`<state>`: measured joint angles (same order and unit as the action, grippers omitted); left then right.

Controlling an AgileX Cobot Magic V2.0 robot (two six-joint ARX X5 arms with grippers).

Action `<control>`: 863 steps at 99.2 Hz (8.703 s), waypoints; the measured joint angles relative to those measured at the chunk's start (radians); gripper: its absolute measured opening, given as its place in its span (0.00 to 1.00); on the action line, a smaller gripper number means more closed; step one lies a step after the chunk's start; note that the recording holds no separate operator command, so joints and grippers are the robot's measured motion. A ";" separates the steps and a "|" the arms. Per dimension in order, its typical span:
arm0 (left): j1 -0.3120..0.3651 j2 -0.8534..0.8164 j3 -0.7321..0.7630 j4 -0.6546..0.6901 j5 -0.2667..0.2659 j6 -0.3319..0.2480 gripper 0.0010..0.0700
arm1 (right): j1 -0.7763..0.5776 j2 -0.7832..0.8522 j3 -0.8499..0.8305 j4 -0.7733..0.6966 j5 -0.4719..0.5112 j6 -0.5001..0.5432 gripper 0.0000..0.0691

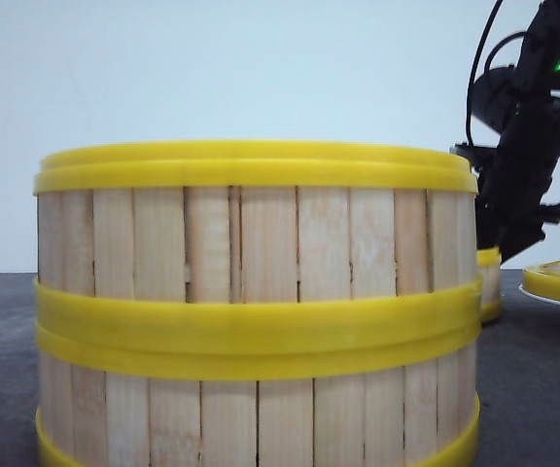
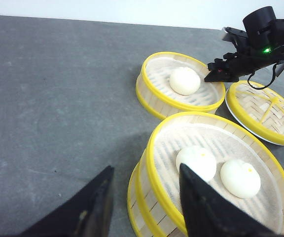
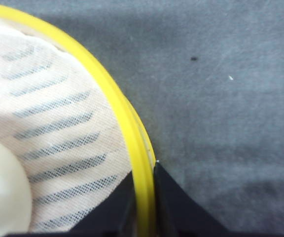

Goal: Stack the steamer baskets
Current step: 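Lift the grasped basket with the right gripper above the two-basket stack, then lower the basket with the right gripper onto the top of the stack, then open the right gripper and withdraw it from the stack, then move the right gripper to the woven lid on the plate and grasp, then lift the woven lid with the right gripper and set it atop the stack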

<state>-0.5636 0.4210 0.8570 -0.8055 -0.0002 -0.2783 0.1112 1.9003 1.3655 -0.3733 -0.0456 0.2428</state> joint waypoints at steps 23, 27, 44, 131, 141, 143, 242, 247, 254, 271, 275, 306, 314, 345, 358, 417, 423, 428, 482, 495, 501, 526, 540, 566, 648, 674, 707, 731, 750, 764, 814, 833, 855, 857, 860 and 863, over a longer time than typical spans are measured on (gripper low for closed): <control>0.000 -0.001 0.000 -0.021 0.000 0.000 0.33 | 0.000 -0.204 0.014 -0.035 -0.023 -0.001 0.04; 0.000 -0.001 0.000 -0.022 0.000 0.000 0.33 | -0.001 -0.243 0.016 -0.045 -0.036 -0.001 0.04; 0.000 -0.002 0.000 -0.022 0.000 0.000 0.33 | 0.016 -0.390 0.016 -0.148 -0.094 -0.013 0.04; 0.000 -0.002 0.000 -0.058 0.000 0.000 0.33 | 0.366 -0.695 0.016 -0.538 -0.202 -0.184 0.04; 0.000 -0.002 0.000 -0.058 0.000 0.000 0.33 | 0.407 -0.659 0.016 -0.538 -0.175 -0.204 0.04; 0.000 -0.002 0.000 -0.058 0.000 0.000 0.33 | 0.414 -0.650 0.016 -0.537 -0.175 -0.208 0.04; 0.000 -0.002 0.000 -0.111 0.002 0.001 0.33 | 0.499 -0.407 0.016 -0.512 -0.158 -0.247 0.04; 0.000 -0.002 0.000 -0.111 0.002 0.001 0.33 | 0.499 -0.407 0.016 -0.518 -0.151 -0.248 0.04; 0.000 -0.002 0.000 -0.111 0.002 0.001 0.33 | 0.499 -0.407 0.016 -0.529 -0.150 -0.251 0.04; 0.000 -0.002 0.000 -0.111 0.002 0.001 0.33 | 0.499 -0.407 0.016 -0.531 -0.150 -0.255 0.04; 0.000 -0.002 0.000 -0.111 0.002 0.001 0.33 | 0.499 -0.407 0.016 -0.531 -0.150 -0.255 0.04; 0.000 -0.002 0.000 -0.111 0.002 0.001 0.33 | 0.499 -0.406 0.016 -0.530 -0.150 -0.266 0.04; 0.000 -0.002 0.000 -0.111 0.002 0.001 0.33 | 0.499 -0.400 0.016 -0.529 -0.150 -0.269 0.04; 0.000 -0.002 0.000 -0.111 0.002 0.001 0.33 | 0.499 -0.392 0.016 -0.530 -0.151 -0.273 0.04; 0.000 -0.002 0.000 -0.111 0.002 0.001 0.33 | 0.499 -0.392 0.016 -0.532 -0.153 -0.273 0.11; 0.000 -0.002 0.000 -0.110 0.002 0.002 0.33 | 0.490 -0.499 0.016 -0.489 -0.050 -0.243 0.41; 0.000 -0.002 0.000 -0.108 0.002 0.003 0.33 | 0.489 -0.544 0.016 -0.489 -0.011 -0.236 0.42; 0.000 -0.002 0.000 -0.103 0.002 0.004 0.33 | 0.482 -0.577 0.016 -0.491 0.031 -0.233 0.45; 0.000 -0.002 0.000 -0.103 0.002 0.023 0.33 | 0.126 -0.605 0.011 -0.625 0.175 -0.178 0.68; 0.000 -0.002 0.000 -0.103 0.002 0.024 0.33 | 0.017 -0.565 -0.021 -0.617 0.117 -0.182 0.67; 0.000 -0.002 0.000 -0.103 0.002 0.024 0.33 | -0.026 -0.540 -0.047 -0.600 0.107 -0.182 0.67; 0.000 -0.002 0.000 -0.103 0.002 0.024 0.33 | -0.161 -0.449 -0.148 -0.558 0.014 -0.164 0.64; 0.000 -0.002 0.000 -0.103 0.002 0.024 0.33 | -0.185 -0.422 -0.178 -0.532 0.011 -0.159 0.57; 0.000 -0.002 0.000 -0.103 0.002 0.027 0.33 | -0.192 -0.399 -0.178 -0.488 0.011 -0.159 0.48; 0.000 -0.002 0.000 -0.104 0.002 0.028 0.33 | -0.217 -0.342 -0.178 -0.470 0.011 -0.159 0.13; 0.000 -0.002 0.000 -0.104 0.002 0.028 0.33 | -0.220 -0.342 -0.178 -0.470 -0.005 -0.159 0.08; 0.000 -0.002 0.000 -0.104 0.002 0.028 0.33 | -0.221 -0.363 -0.173 -0.478 -0.019 -0.158 0.08; 0.000 -0.002 0.000 -0.104 0.002 0.029 0.33 | -0.200 -0.490 -0.056 -0.505 -0.134 -0.141 0.08; 0.000 -0.002 0.000 -0.104 0.002 0.036 0.33 | -0.116 -0.613 0.008 -0.531 -0.173 -0.137 0.08; 0.000 -0.002 0.000 -0.104 0.002 0.043 0.33 | -0.036 -0.696 0.057 -0.544 -0.184 -0.136 0.08; 0.000 -0.002 0.000 -0.103 0.002 0.043 0.33 | 0.447 -0.735 0.249 -0.753 -0.194 -0.138 0.08; 0.000 -0.002 0.000 -0.103 0.002 0.043 0.33 | 0.640 -0.675 0.249 -0.769 -0.169 -0.137 0.08; 0.000 -0.002 0.000 -0.103 0.002 0.043 0.33 | 0.784 -0.573 0.256 -0.779 -0.047 -0.138 0.08; 0.000 -0.002 0.000 -0.103 0.002 0.043 0.33 | 0.790 -0.564 0.257 -0.780 -0.038 -0.138 0.08; 0.000 -0.002 0.000 -0.103 0.002 0.043 0.33 | 0.799 -0.552 0.261 -0.783 -0.026 -0.138 0.08; 0.000 -0.002 0.000 -0.103 0.002 0.043 0.33 | 0.805 -0.542 0.263 -0.786 -0.018 -0.138 0.08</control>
<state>-0.5636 0.4187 0.8570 -0.9089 0.0021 -0.2352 0.9165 1.3586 1.6287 -1.1591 -0.0639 0.1047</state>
